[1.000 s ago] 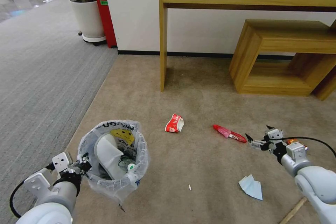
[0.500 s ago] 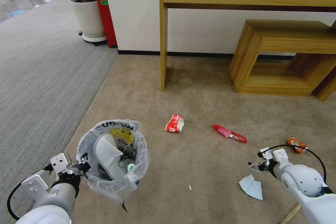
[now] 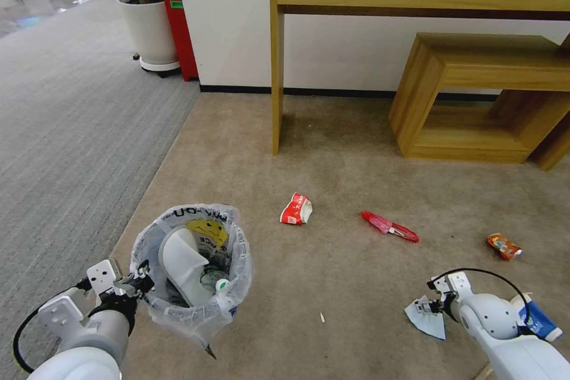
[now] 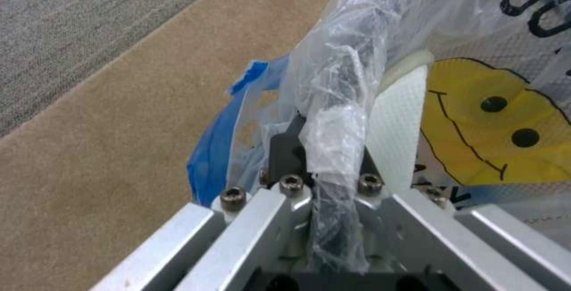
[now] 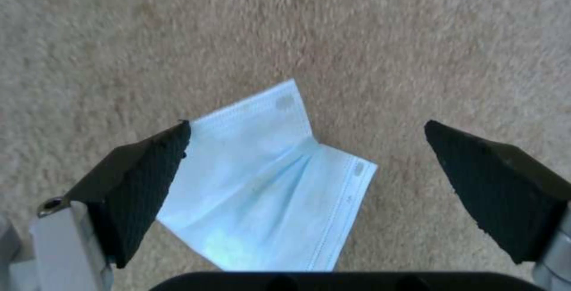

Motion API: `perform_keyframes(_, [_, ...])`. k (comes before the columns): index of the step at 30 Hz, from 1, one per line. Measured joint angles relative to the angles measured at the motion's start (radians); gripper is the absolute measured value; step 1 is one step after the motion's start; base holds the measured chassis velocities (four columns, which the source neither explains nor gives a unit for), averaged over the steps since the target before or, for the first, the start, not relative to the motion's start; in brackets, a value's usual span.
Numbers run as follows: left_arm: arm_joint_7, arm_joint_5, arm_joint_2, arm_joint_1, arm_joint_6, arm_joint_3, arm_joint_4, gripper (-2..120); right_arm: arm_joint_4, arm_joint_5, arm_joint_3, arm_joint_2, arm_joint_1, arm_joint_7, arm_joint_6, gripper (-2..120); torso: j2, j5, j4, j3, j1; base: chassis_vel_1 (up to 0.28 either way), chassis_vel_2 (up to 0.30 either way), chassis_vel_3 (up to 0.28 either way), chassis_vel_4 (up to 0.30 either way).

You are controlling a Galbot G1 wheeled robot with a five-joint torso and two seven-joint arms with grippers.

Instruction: Pick up the trash bin and place the garbage on the floor into it.

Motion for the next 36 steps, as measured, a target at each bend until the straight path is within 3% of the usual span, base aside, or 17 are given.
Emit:
perform_keyframes(8, [0.001, 0.007, 0.0, -0.004, 0.0, 0.007, 0.005, 1, -0.063, -0.056, -0.026, 0.027, 0.025, -0.018, 0.018, 97, 0.0, 0.0, -0.0001, 0.0, 0.0, 0.0, 0.0, 0.0, 0.0])
perform_keyframes(16, [0.004, 0.021, -0.001, -0.007, 0.0, 0.011, 0.014, 1, -0.097, -0.119, -0.034, 0.042, 0.018, -0.036, 0.064, 65, 0.0, 0.0, -0.0001, 0.0, 0.0, 0.0, 0.0, 0.0, 0.0])
perform_keyframes(25, [0.006, 0.025, 0.003, -0.001, 0.0, 0.011, 0.011, 1, -0.119, -0.145, -0.033, 0.058, 0.02, -0.045, 0.095, 38, 0.0, -0.0002, 0.0, 0.0, 0.0, 0.0, 0.0, 0.0, 0.0])
perform_keyframes(29, [0.006, 0.025, 0.004, 0.002, 0.0, 0.01, 0.008, 1, -0.102, -0.15, -0.025, 0.053, 0.003, -0.039, 0.097, 18, 0.0, 0.0004, 0.0002, 0.0, 0.0, 0.0, 0.0, 0.0, 0.0])
perform_keyframes(32, [0.007, 0.025, 0.004, 0.003, 0.0, 0.011, 0.007, 1, -0.092, -0.151, -0.022, 0.051, -0.004, -0.036, 0.097, 11, 0.0, 0.0, -0.0006, 0.0, 0.0, 0.0, 0.0, 0.0, 0.0])
perform_keyframes(33, [0.007, 0.024, 0.005, 0.003, 0.0, 0.011, 0.004, 1, -0.079, -0.151, -0.02, 0.05, -0.013, -0.033, 0.098, 3, 0.0, 0.0006, -0.0005, 0.0, 0.0, 0.0, 0.0, 0.0, 0.0])
perform_keyframes(36, [0.007, 0.022, 0.006, 0.003, -0.001, 0.011, 0.003, 1, -0.052, -0.145, -0.017, 0.044, -0.028, -0.022, 0.117, 0, 0.0, 0.0, -0.0001, 0.0, 0.0, 0.0, 0.0, 0.0, 0.0])
